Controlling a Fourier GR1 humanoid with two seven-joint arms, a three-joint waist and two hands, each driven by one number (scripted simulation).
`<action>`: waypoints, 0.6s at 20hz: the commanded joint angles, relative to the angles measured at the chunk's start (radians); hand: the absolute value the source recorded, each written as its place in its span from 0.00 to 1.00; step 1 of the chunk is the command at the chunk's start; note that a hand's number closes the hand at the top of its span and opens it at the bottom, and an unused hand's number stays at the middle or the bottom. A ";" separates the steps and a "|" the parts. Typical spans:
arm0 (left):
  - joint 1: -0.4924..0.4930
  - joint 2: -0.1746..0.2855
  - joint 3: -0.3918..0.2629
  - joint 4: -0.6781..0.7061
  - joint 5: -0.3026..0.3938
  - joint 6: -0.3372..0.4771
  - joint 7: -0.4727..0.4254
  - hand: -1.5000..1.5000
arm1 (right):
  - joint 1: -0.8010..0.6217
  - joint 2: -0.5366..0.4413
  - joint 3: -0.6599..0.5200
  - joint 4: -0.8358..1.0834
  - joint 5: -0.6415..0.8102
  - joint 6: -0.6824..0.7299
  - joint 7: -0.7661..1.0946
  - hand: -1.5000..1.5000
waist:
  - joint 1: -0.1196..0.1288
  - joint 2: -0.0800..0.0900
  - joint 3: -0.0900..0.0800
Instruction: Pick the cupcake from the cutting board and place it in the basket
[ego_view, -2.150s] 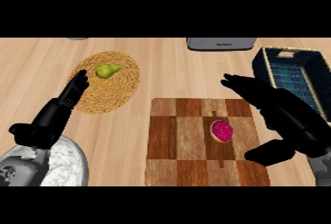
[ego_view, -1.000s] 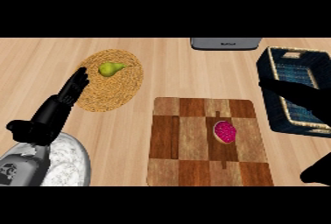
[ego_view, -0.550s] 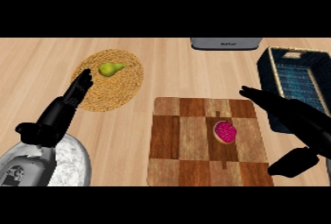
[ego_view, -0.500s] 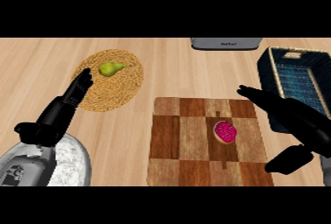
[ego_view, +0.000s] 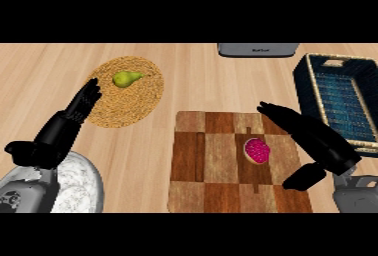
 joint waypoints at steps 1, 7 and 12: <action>-0.011 -0.031 0.024 0.084 -0.047 -0.022 -0.074 0.50 | 0.014 0.045 -0.003 -0.026 0.030 0.018 -0.025 0.00 | -0.003 0.000 0.000; 0.020 -0.083 0.001 -0.029 -0.099 -0.010 0.015 0.50 | 0.000 0.071 -0.071 -0.025 0.020 0.074 -0.058 0.00 | -0.001 -0.001 0.000; -0.009 -0.105 0.023 0.000 -0.116 -0.016 0.023 0.50 | 0.046 0.070 -0.068 -0.101 0.080 0.110 -0.018 0.00 | -0.003 -0.001 0.000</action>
